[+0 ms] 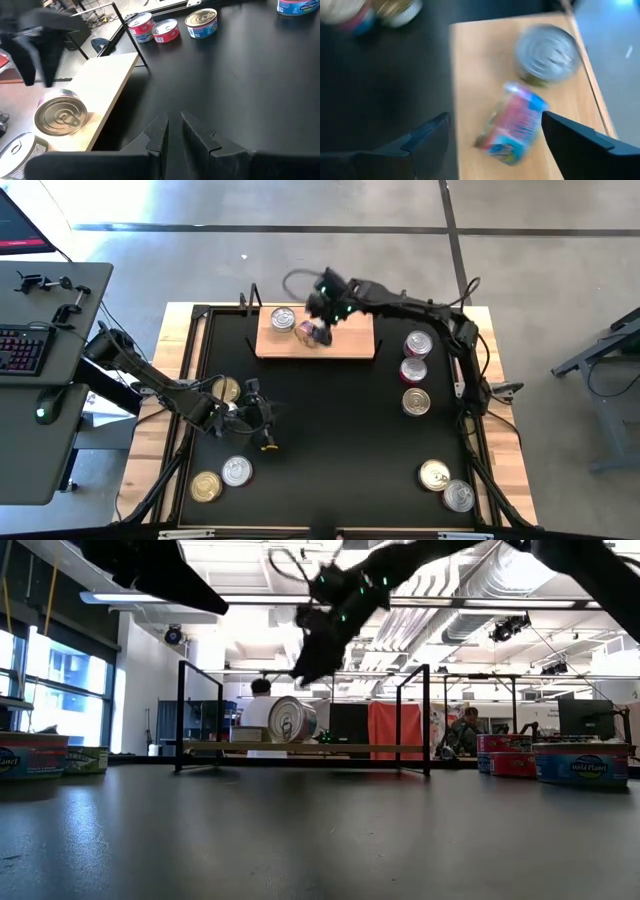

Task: Stack canned seafood by type on shelf
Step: Put the blue-pink tuna can on the shelf

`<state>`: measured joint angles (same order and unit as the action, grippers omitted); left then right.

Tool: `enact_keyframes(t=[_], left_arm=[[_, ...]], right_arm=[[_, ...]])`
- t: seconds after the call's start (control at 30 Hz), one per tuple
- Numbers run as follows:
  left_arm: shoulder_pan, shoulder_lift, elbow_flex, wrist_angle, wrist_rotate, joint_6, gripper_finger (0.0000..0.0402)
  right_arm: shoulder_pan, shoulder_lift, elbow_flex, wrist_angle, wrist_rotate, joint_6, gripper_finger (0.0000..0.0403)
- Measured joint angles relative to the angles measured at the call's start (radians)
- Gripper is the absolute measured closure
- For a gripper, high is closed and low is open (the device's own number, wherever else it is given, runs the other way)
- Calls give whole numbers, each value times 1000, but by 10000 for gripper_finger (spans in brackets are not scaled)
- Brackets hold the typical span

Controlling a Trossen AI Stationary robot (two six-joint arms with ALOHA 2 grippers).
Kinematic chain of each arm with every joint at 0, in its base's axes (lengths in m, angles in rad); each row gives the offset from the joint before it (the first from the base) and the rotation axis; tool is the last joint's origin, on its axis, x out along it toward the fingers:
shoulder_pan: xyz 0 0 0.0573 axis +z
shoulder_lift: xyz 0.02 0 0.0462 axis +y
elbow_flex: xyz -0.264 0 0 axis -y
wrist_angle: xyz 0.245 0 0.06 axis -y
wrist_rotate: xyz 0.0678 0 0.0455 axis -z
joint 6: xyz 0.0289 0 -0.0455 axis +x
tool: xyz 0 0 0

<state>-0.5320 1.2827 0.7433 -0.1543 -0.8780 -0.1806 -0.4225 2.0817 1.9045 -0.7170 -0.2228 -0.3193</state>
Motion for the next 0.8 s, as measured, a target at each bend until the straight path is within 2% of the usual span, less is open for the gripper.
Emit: enact_keyframes(t=[0.1, 0.27, 0.37, 0.43, 0.5, 0.63, 0.73, 0.8], left_arm=[[2, 0, -1, -1, 0, 0, 362], [2, 0, -42, 56, 0, 4, 362], [3, 0, -62, 74, 0, 6, 362], [6, 0, -62, 74, 0, 6, 362], [7, 0, -62, 77, 0, 1, 362], [7, 0, -62, 76, 0, -9, 362], [7, 0, -62, 80, 0, -5, 362], [12, 0, -62, 88, 0, -1, 362]], right_arm=[[84, 0, 0, -47, 152, -189, 100], [205, 1, -20, -95, 471, -568, 100], [258, 2, -21, -93, 682, -648, 100], [264, 1, -20, -85, 745, -626, 100], [231, -10, -19, -110, 673, -542, 100], [115, -36, -18, -132, 429, -301, 100], [33, -34, -17, -90, 197, -77, 100], [0, -20, -17, -48, 100, 70, 100]])
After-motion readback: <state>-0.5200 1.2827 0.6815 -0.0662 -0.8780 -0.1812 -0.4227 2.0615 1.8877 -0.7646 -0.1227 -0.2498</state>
